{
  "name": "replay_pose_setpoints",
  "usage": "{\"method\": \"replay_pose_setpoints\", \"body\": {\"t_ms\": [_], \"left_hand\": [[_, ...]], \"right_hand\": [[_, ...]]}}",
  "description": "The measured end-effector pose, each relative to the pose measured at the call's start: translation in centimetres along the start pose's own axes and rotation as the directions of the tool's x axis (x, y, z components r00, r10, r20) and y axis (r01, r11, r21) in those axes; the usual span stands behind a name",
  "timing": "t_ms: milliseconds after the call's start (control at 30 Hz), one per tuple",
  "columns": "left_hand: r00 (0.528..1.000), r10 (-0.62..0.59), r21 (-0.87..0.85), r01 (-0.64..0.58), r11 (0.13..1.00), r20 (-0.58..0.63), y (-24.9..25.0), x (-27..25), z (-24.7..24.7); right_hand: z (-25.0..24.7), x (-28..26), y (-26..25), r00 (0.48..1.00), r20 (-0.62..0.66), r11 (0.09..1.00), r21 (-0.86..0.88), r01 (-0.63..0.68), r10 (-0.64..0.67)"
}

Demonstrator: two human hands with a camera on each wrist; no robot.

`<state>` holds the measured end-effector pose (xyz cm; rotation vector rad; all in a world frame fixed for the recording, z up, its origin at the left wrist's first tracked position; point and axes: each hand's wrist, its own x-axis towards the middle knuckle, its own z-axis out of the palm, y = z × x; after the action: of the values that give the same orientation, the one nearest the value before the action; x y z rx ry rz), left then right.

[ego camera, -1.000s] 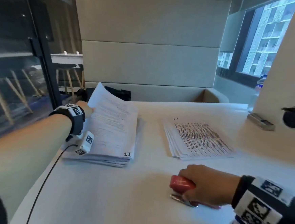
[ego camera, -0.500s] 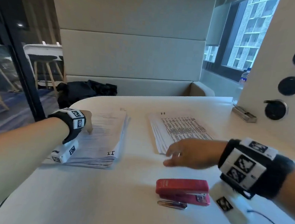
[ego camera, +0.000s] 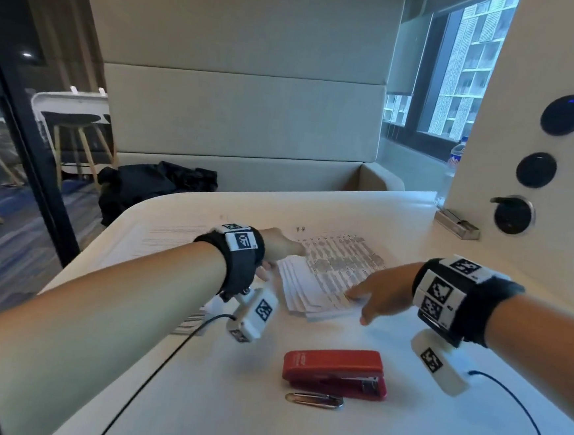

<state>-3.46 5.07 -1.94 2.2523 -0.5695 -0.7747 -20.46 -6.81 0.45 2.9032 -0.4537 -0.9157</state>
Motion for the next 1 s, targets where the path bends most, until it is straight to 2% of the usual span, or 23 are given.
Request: {"method": "replay_pose_setpoints", "body": {"t_ms": [100, 167, 233, 367, 467, 567, 667, 767, 900, 967, 1000], "left_hand": [[1.0, -0.009, -0.202, 0.014, 0.979, 0.023, 1.0, -0.1, 0.8], [0.997, -0.027, -0.23, 0.042, 0.972, 0.068, 1.2, -0.3, 1.3], [0.997, 0.008, -0.191, 0.008, 0.982, 0.081, 1.4, -0.7, 2.4], [0.99, 0.129, 0.062, -0.126, 0.99, -0.049, 2.1, -1.5, 3.1], [0.979, 0.2, 0.041, -0.198, 0.979, -0.038, 2.1, -1.5, 2.7], [0.977, 0.183, 0.052, -0.178, 0.983, -0.11, 1.5, -1.7, 2.6], [0.97, 0.189, 0.036, -0.186, 0.982, -0.155, 1.1, -1.7, 2.5], [0.966, 0.166, -0.05, -0.18, 0.982, -0.199, 0.7, -1.8, 1.9], [0.95, 0.134, -0.179, -0.19, 0.965, -0.282, 0.4, -2.2, 0.9], [0.946, 0.101, -0.257, -0.185, 0.949, -0.308, 0.2, -2.4, 0.6], [0.945, 0.09, -0.309, -0.191, 0.932, -0.314, 0.1, -2.1, 0.6]], "right_hand": [[-0.1, -1.1, -0.2, 0.998, 0.036, 0.999, -0.008, 0.05, -0.05], [0.0, -1.7, -0.5, 0.997, 0.043, 0.998, -0.021, 0.061, -0.06], [0.2, -2.0, -0.8, 0.997, 0.037, 0.998, -0.024, 0.063, -0.062], [0.5, -2.0, -0.5, 0.998, 0.032, 0.998, -0.002, 0.057, -0.057], [0.8, -2.1, -0.5, 0.998, 0.028, 0.998, -0.016, 0.053, -0.053], [1.2, -2.1, -0.2, 0.997, 0.018, 0.997, 0.023, 0.076, -0.076], [1.7, -2.1, 0.6, 0.996, -0.008, 0.99, 0.108, 0.089, -0.088], [1.9, -2.6, 1.3, 0.997, -0.039, 0.983, 0.168, 0.075, -0.07], [1.9, -2.8, 2.1, 0.987, -0.155, 0.946, 0.323, 0.007, 0.046], [1.7, -2.1, 2.6, 0.967, -0.212, 0.846, 0.533, -0.004, 0.138], [1.4, -1.8, 2.7, 0.967, -0.179, 0.742, 0.67, -0.015, 0.181]]}}
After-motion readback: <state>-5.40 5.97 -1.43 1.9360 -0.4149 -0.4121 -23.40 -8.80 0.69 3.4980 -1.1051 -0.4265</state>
